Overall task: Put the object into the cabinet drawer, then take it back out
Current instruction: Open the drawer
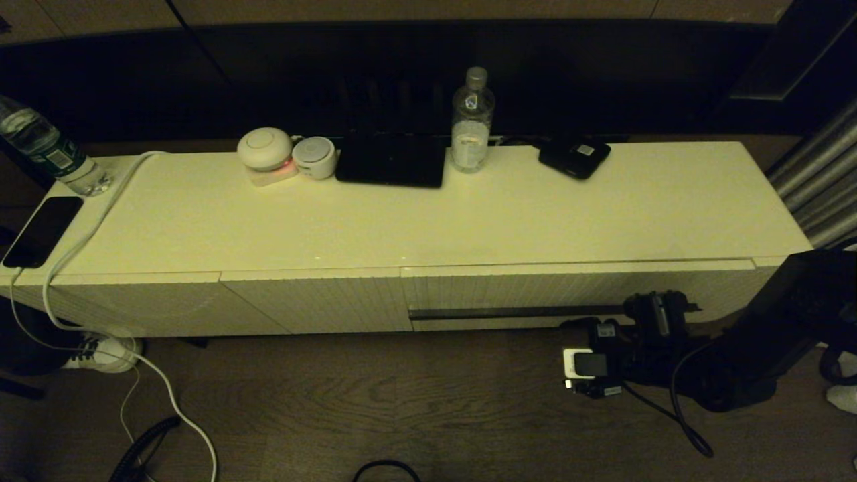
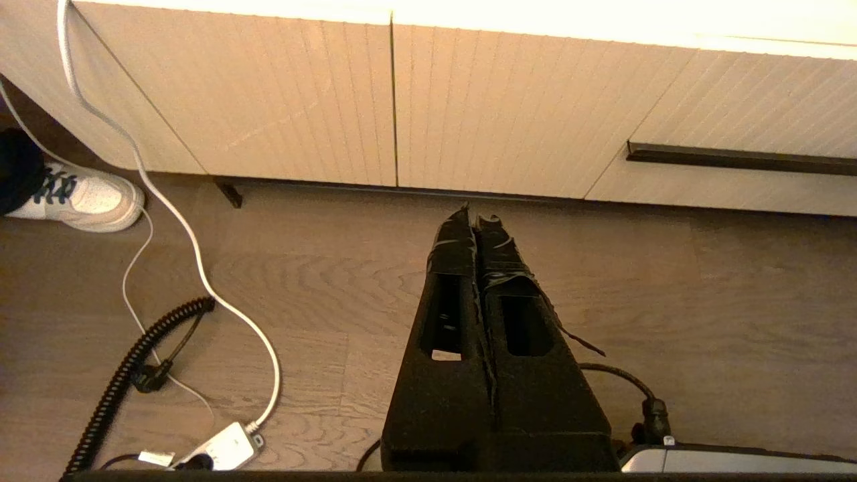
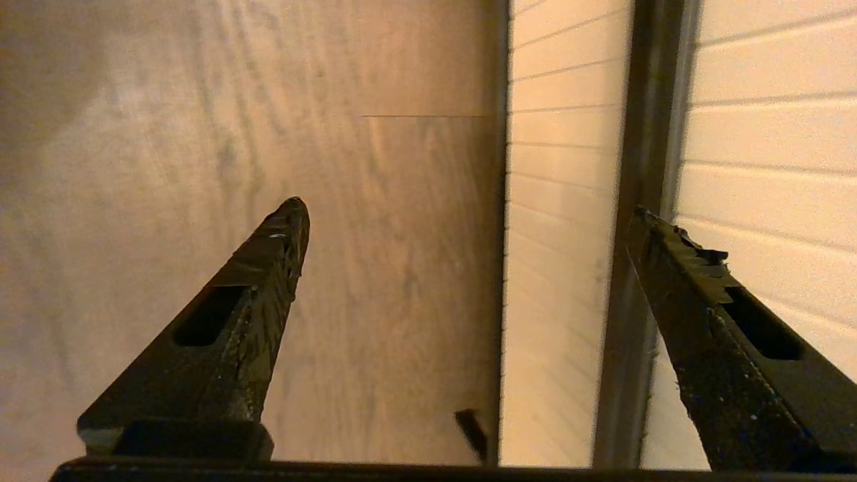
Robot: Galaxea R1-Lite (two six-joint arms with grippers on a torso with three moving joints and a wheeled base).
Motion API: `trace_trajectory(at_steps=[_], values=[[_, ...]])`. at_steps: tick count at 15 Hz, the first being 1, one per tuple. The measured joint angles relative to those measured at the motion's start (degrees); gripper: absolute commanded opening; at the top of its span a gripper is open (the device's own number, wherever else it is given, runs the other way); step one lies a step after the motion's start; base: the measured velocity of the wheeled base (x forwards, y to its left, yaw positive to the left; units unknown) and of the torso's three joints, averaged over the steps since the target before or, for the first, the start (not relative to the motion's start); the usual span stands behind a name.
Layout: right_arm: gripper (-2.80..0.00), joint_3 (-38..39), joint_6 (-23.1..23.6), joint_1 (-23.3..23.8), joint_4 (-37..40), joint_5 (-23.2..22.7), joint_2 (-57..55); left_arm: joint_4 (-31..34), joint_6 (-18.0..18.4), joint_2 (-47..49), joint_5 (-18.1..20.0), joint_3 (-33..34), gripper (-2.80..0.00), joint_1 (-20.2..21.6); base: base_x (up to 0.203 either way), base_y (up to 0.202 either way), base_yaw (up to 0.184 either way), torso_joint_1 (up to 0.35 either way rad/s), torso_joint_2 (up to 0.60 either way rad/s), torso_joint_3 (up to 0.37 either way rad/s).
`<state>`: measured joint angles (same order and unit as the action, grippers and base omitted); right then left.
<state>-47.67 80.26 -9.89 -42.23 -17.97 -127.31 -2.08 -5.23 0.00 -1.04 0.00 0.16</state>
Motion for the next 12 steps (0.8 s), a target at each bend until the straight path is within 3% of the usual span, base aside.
trace_trajectory(at_steps=[12], values=[[0.00, -6.5, -0.5, 2.1, -0.4, -0.1, -3.9, 0.0, 0.0, 0.0, 0.0, 0.0, -2.80, 0.0, 0.000, 0.000, 0.000, 0.000, 0.00, 0.000]])
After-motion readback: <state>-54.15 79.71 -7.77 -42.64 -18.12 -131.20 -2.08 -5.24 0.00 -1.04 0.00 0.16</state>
